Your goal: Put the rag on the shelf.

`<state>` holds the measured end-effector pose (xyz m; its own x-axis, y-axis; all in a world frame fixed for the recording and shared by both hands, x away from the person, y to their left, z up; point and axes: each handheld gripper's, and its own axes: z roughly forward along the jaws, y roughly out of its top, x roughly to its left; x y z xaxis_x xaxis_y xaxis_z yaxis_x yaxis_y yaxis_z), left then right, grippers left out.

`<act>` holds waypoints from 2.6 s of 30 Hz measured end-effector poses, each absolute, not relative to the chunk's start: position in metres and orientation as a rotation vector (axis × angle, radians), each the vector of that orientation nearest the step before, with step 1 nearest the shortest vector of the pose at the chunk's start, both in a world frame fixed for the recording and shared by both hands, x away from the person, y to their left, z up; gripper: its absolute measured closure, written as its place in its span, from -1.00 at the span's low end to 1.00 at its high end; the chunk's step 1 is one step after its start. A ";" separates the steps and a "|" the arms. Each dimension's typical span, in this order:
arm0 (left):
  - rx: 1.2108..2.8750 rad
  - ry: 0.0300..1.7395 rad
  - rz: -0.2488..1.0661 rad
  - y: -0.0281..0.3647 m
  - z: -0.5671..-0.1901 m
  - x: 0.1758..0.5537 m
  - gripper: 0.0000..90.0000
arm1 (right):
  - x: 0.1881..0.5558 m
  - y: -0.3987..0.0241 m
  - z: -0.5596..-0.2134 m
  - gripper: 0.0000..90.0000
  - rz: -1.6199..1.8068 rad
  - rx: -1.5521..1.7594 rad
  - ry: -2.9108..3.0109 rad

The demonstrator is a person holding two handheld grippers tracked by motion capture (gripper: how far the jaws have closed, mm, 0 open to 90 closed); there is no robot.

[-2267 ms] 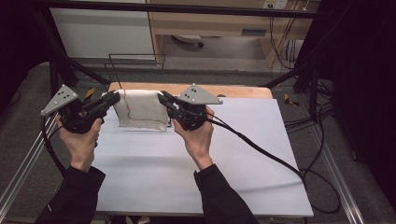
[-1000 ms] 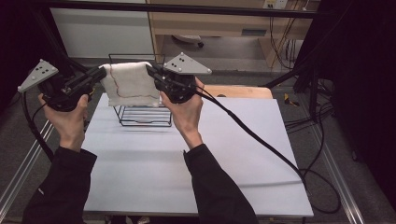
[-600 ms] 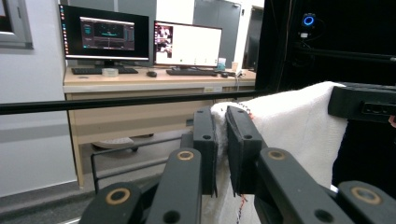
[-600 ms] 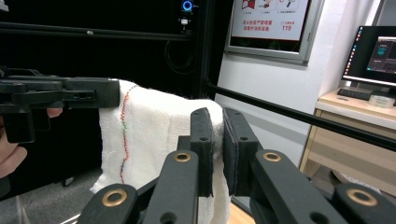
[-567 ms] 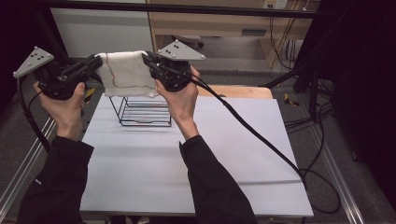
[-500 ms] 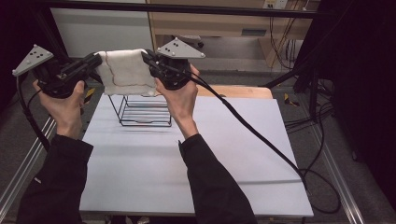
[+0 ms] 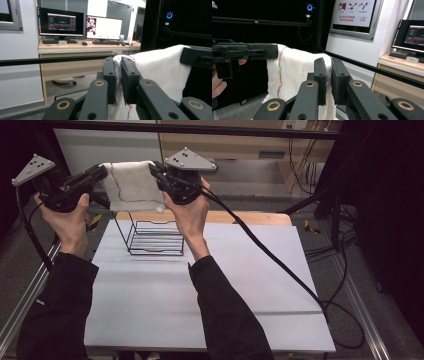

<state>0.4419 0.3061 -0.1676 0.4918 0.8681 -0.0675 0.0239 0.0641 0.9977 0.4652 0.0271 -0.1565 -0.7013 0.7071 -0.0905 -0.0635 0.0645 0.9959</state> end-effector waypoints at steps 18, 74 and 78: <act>1.364 0.873 0.777 0.303 -0.152 0.467 0.84 | 0.490 0.027 -0.149 0.86 1.698 0.677 1.740; 1.461 0.948 0.719 0.312 -0.213 0.509 0.84 | 0.533 0.042 -0.198 0.86 1.563 0.772 1.880; 1.471 0.950 0.718 0.310 -0.217 0.509 0.84 | 0.533 0.040 -0.204 0.86 1.554 0.777 1.888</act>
<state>0.5093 0.3099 -0.2174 0.4788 0.8735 -0.0880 0.1534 0.0154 0.9880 0.5328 0.0399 -0.2036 -0.6702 0.7395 -0.0629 0.0804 0.1566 0.9844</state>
